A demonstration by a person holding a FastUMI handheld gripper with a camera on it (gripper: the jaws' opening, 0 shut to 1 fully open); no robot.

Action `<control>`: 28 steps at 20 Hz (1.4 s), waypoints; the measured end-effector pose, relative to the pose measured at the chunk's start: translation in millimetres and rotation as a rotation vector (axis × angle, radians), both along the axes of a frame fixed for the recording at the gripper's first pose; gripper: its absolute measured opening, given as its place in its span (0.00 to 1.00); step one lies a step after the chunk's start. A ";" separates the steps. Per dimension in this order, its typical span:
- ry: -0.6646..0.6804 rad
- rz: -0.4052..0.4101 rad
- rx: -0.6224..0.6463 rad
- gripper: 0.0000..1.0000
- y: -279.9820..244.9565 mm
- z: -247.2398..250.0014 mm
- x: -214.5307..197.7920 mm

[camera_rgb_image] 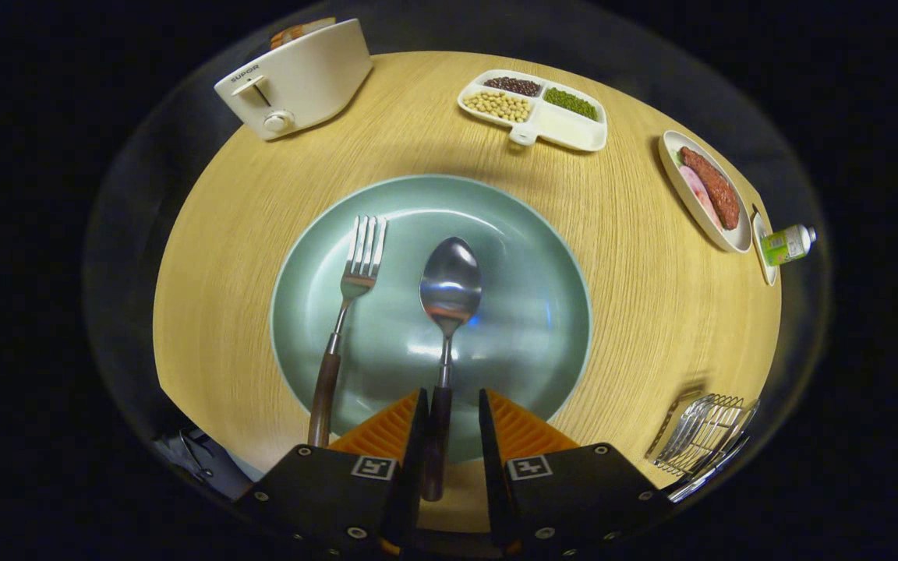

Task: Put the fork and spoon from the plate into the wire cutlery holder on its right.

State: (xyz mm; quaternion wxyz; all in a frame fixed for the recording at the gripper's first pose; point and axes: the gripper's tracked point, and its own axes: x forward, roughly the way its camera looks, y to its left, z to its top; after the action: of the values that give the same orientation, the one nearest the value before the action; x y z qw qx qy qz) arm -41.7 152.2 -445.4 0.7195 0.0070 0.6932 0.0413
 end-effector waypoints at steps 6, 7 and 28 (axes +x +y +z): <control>-0.039 -0.037 0.057 0.08 4.1 7.8 5.7; -0.062 -0.042 0.068 0.06 2.9 13.7 9.6; -0.306 -0.307 0.009 0.06 -194.9 143.4 -64.3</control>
State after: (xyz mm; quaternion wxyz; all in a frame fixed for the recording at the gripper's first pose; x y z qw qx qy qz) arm -106.0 -42.7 -302.0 0.8142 0.1094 0.5664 -0.0650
